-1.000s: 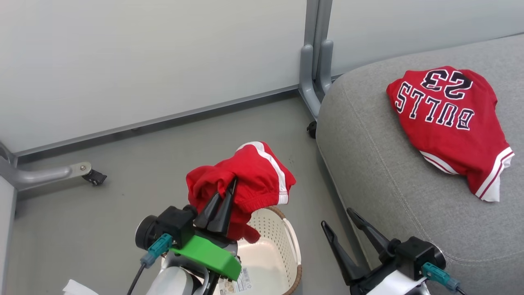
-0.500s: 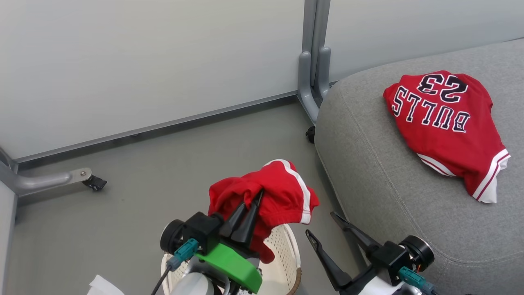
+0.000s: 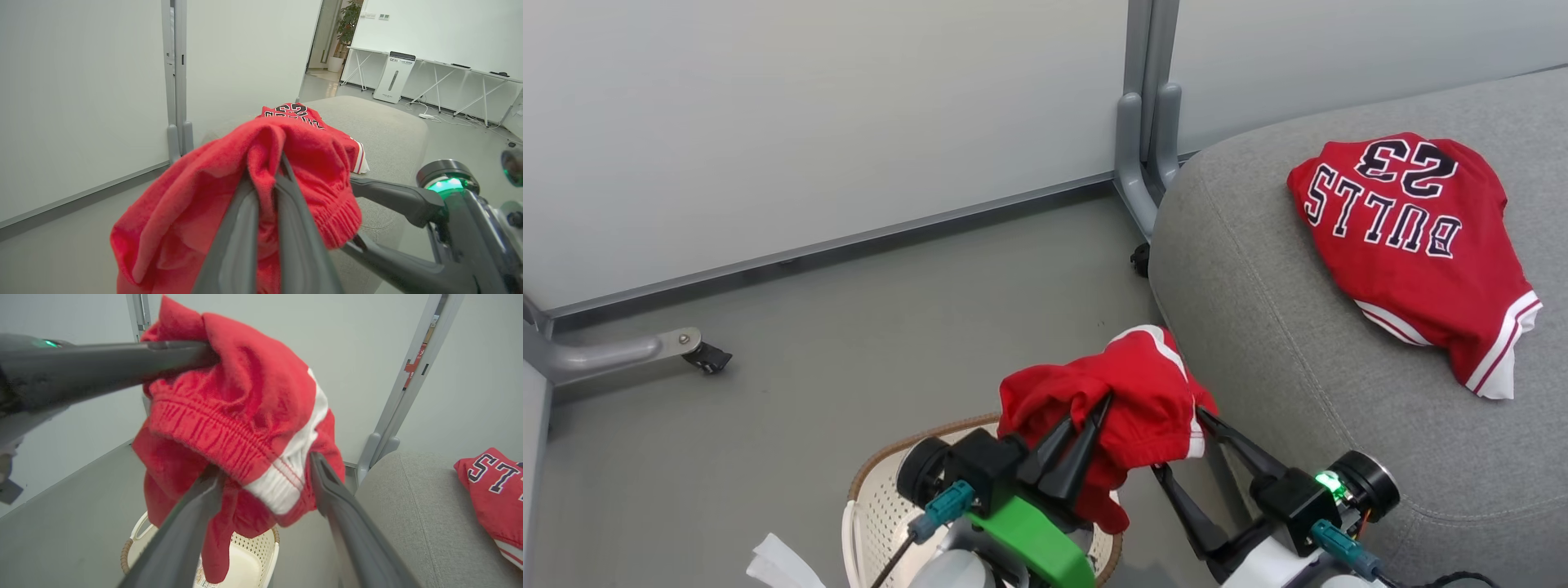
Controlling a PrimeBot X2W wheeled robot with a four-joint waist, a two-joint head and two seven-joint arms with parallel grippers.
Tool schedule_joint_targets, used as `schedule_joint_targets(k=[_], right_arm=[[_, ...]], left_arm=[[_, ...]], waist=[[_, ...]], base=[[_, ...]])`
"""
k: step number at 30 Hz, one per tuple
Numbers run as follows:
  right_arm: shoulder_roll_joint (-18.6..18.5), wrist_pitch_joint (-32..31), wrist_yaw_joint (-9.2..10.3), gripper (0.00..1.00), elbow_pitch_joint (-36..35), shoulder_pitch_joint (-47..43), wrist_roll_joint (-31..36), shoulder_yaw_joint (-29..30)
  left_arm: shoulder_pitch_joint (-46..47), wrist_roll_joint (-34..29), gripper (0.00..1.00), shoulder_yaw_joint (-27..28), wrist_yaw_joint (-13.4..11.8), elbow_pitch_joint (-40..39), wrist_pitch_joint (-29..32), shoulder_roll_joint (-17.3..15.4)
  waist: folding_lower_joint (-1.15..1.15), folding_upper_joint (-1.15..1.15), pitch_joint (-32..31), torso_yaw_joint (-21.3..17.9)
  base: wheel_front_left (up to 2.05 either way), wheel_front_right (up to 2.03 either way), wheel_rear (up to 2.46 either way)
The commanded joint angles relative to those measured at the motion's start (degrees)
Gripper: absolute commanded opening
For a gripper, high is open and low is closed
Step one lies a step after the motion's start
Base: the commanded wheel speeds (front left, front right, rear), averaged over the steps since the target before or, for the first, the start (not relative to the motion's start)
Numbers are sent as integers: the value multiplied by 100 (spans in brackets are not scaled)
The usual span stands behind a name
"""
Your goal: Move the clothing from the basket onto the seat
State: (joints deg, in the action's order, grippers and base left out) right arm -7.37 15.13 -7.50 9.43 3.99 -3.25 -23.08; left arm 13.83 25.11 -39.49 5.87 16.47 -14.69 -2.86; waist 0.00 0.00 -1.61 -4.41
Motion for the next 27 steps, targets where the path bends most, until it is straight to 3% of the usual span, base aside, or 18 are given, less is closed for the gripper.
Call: schedule_joint_targets(k=[1, 9, 10, 11, 12, 21, 22, 23, 24, 25, 27], right_arm=[[18, 2, 2, 100, -12, 53, 59, 63], [93, 1, 2, 100, -113, 99, 191, 244], [88, 1, 2, 61, -86, 93, 195, 233], [78, 1, 2, 39, -69, 95, 192, 219], [69, 1, 2, 0, -61, 110, 182, 207], [17, 1, 2, 0, 9, 147, -31, 144], [22, 1, 2, 0, 1, 148, -59, 153], [25, 1, 2, 0, -8, 142, -87, 162], [26, 1, 2, 0, -15, 136, -94, 165], [33, 1, 2, 0, -33, 131, -128, 170], [41, 1, 2, 0, -53, 116, -177, 193]], left_arm=[[123, 54, 0, -43, -46, -24, -8, -8], [230, 107, 0, -304, -131, 47, 94, -7], [243, 111, 0, -332, -127, 57, 108, -7], [250, 120, 0, -353, -123, 67, 116, -7], [264, 132, 0, -365, -129, 74, 119, -7], [347, 64, 0, -378, -209, 155, 75, -24], [352, 63, 9, -363, -225, 159, 58, -24], [355, 51, 36, -357, -237, 170, 50, -31], [367, 17, 46, -342, -266, 173, 48, -47], [382, -18, 79, -337, -300, 184, 35, -63], [387, -75, 100, -346, -327, 203, 18, -84]], waist=[[0, 0, 15, -1], [0, 0, 88, 0], [0, 0, 97, 3], [0, 0, 104, 5], [0, 0, 115, 7], [0, 0, 176, 11], [0, 0, 181, 9], [0, 0, 185, 7], [0, 0, 187, 6], [0, 0, 191, 4], [0, 0, 197, 2]], base=[[0, 0, 0], [0, 0, 0], [0, 0, 0], [0, 0, 0], [0, 0, 0], [0, 0, 0], [0, 0, 0], [0, 0, 0], [0, 0, 0], [0, 0, 0], [0, 0, 0]])
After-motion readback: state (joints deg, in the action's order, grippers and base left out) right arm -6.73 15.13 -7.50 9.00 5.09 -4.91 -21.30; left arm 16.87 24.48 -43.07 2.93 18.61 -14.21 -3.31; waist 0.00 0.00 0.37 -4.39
